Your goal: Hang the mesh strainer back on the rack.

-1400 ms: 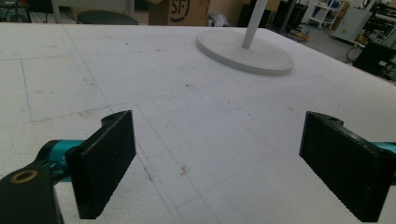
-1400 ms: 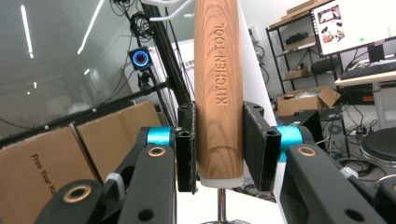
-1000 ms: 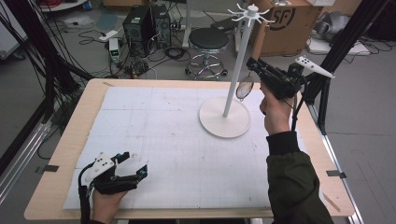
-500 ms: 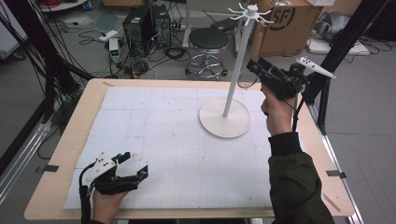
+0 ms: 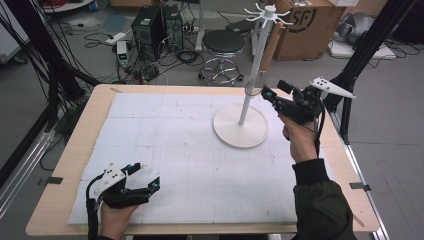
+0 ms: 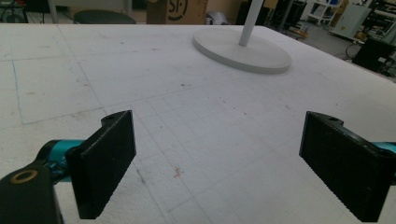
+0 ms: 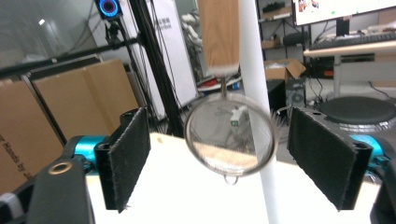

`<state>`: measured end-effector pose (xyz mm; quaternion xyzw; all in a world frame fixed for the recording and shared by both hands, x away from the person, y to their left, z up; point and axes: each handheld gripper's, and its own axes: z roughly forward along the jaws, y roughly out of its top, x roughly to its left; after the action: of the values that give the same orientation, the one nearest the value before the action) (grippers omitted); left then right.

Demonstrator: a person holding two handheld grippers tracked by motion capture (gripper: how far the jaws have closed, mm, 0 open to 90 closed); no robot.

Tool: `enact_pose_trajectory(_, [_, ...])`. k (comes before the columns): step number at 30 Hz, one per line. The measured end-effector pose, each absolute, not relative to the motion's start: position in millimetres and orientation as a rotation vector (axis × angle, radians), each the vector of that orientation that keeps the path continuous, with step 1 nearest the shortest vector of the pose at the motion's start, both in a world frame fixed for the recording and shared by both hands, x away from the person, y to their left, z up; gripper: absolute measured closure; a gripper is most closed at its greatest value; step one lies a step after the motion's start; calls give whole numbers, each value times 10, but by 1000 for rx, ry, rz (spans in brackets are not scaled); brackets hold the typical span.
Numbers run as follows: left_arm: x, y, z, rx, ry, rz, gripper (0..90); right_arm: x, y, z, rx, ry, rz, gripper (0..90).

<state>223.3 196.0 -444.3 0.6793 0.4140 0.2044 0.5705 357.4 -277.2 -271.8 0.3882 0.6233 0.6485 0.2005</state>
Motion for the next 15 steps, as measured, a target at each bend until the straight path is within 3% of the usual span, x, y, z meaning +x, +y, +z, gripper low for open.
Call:
enact_pose_trajectory(5, [2238, 1941, -4441, 1598, 962, 477, 113, 3450, -2815, -2861, 1079, 1794, 1818, 159])
enact_pose_trajectory(15, [2244, 1905, -4435, 1594, 954, 474, 114, 3208, -2846, -3101, 1098, 1846, 1773, 159])
